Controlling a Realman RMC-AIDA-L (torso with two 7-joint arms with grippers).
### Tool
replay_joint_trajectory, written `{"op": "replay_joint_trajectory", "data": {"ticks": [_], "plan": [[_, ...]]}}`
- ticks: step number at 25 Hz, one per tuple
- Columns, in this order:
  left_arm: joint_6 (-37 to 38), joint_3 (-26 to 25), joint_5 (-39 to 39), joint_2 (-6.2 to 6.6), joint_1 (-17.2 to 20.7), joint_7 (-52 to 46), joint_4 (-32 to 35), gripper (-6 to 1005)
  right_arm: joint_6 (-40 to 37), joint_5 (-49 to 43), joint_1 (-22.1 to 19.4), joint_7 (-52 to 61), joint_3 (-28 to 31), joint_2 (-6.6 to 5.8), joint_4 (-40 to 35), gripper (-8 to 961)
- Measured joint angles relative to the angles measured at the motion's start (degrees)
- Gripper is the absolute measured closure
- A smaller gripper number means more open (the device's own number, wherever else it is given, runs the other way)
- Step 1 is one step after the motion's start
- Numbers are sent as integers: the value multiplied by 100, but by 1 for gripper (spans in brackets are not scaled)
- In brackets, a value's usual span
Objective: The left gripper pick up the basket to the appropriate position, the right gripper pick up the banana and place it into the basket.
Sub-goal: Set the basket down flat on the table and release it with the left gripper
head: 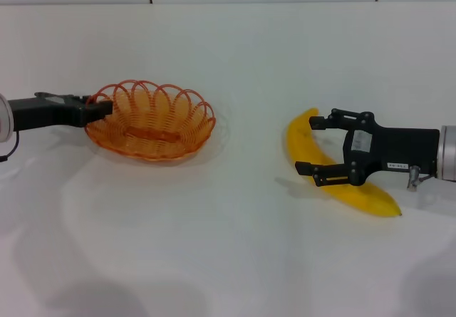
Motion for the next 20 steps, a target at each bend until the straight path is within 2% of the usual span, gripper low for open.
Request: {"op": "replay_joint_trajectory", "data": {"ticks": [2, 14, 20], "plan": [[-4, -3, -111, -5, -3, 97, 0, 692, -1, -5, 0, 2, -6, 0, 0, 106], [-94, -18, -287, -30, 66, 405, 48, 276, -9, 12, -12, 6, -4, 0, 0, 110], [-142, 34, -564, -179, 246, 1103, 294, 93, -9, 25, -41, -18, 22, 0, 0, 112]]}}
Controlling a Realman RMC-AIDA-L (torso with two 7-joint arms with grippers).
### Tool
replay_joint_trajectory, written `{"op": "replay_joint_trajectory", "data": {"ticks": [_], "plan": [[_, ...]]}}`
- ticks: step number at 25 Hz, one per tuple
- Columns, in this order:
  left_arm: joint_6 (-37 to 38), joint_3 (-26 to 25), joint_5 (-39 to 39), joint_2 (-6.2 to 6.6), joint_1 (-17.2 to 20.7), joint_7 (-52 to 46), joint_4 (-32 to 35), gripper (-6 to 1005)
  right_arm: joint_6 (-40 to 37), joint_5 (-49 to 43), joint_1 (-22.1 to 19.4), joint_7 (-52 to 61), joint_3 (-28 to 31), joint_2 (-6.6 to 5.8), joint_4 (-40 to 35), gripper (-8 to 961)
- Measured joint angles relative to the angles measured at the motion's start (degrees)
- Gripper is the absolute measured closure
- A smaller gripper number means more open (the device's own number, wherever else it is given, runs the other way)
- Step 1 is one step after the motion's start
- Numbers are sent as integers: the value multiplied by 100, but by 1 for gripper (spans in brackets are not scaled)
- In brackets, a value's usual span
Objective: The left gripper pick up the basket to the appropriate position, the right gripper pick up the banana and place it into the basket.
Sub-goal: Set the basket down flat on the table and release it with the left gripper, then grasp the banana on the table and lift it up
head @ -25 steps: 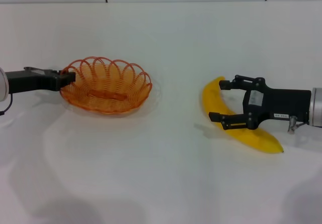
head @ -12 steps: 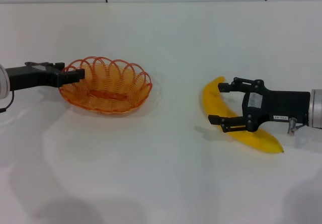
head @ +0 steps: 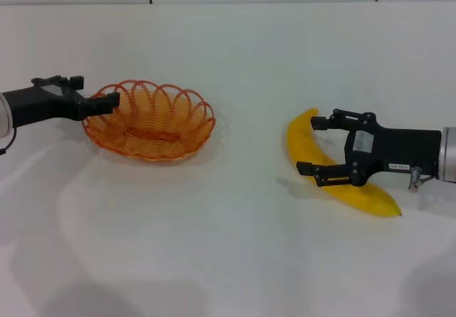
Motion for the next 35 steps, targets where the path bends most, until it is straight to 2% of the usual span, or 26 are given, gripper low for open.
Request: {"op": "replay_joint_trajectory", "data": {"ticks": [6, 15, 24, 27, 35], "plan": [[377, 32, -455, 14, 152, 590, 18, 96, -41, -2, -9, -19, -23, 0, 0, 114], [1563, -13, -1133, 73, 527, 1652, 142, 97, -45, 8, -19, -18, -23, 0, 0, 117], [2792, -37, -1217, 289, 603, 1841, 18, 98, -368, 8, -19, 189, -15, 0, -36, 119], [3083, -28, -1203, 426, 605, 1835, -129, 98, -392, 20, 2, 374, 17, 0, -91, 120], [3114, -8, -759, 691, 638, 1606, -188, 99, -318, 215, 18, 635, 23, 8, -212, 123]]}}
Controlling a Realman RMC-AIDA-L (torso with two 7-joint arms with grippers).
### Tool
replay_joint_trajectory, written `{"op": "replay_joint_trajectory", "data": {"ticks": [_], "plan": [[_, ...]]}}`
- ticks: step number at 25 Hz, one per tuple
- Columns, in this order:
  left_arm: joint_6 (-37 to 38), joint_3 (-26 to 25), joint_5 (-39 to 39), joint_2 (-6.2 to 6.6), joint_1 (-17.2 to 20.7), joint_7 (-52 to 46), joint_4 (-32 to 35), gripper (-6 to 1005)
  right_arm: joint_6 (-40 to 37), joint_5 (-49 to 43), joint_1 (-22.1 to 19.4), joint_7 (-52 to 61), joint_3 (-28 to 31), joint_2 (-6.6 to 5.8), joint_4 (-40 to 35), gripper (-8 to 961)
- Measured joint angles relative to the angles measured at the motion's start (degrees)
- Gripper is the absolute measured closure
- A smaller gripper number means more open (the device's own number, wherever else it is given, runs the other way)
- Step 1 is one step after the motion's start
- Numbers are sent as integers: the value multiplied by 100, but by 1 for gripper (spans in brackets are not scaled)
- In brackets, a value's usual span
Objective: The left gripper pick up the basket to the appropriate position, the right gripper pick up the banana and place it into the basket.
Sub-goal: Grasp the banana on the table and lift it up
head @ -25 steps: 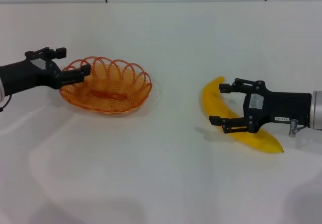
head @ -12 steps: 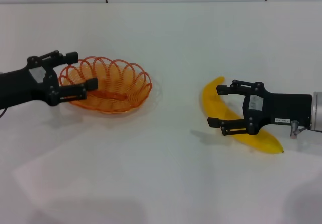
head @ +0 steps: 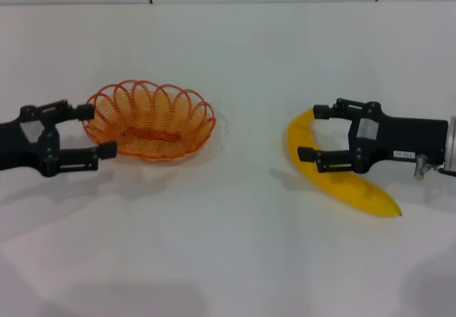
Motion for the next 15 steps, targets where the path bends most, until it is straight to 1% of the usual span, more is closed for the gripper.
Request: {"op": "replay_joint_trajectory", "data": {"ticks": [3, 9, 15], "plan": [[-19, -11, 236, 34, 6, -44, 16, 99, 5, 94, 31, 108, -28, 2, -33, 124], [-36, 38, 341, -5, -31, 102, 25, 97, -87, 139, 39, 349, -58, 27, -207, 126], [-60, -16, 344, -8, 10, 77, 27, 97, -110, 146, 40, 376, -123, 32, -306, 127]]}}
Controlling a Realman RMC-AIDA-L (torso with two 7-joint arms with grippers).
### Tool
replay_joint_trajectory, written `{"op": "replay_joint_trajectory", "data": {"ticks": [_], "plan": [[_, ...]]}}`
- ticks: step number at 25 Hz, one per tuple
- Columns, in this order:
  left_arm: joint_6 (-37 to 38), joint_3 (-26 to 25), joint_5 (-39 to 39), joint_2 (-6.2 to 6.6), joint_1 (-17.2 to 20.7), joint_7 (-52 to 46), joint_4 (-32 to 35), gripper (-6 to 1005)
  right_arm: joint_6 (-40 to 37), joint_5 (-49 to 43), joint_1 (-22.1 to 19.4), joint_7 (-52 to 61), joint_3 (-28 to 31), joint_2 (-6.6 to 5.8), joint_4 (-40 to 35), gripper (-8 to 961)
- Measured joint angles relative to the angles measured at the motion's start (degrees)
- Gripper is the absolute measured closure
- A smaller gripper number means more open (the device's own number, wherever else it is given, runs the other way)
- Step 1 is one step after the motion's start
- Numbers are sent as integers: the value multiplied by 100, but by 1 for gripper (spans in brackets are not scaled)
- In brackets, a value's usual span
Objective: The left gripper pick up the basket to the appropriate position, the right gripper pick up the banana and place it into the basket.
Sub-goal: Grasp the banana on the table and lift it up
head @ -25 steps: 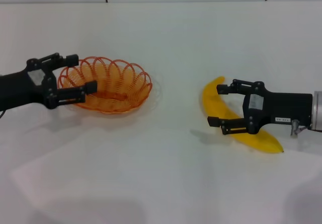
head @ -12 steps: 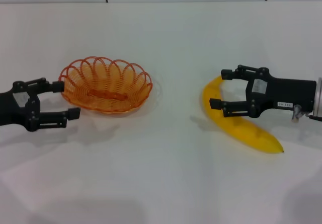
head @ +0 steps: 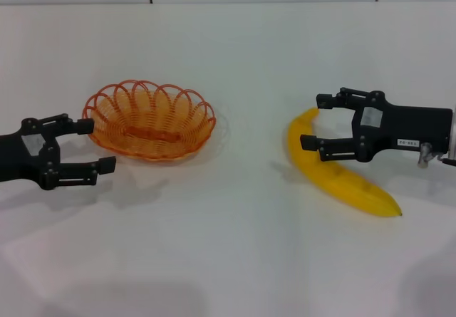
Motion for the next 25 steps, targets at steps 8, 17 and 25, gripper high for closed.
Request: {"op": "replay_joint_trajectory", "data": {"ticks": [8, 17, 25], "plan": [[-119, -362, -46, 2, 194, 35, 8, 97, 326, 1, -60, 217, 12, 21, -195, 130], [-73, -956, -60, 1, 335, 106, 25, 98, 423, 39, -48, 460, -53, 75, -476, 133], [-73, -966, -68, -59, 310, 233, 26, 98, 1124, 173, 230, 630, -64, 26, -446, 135]]}}
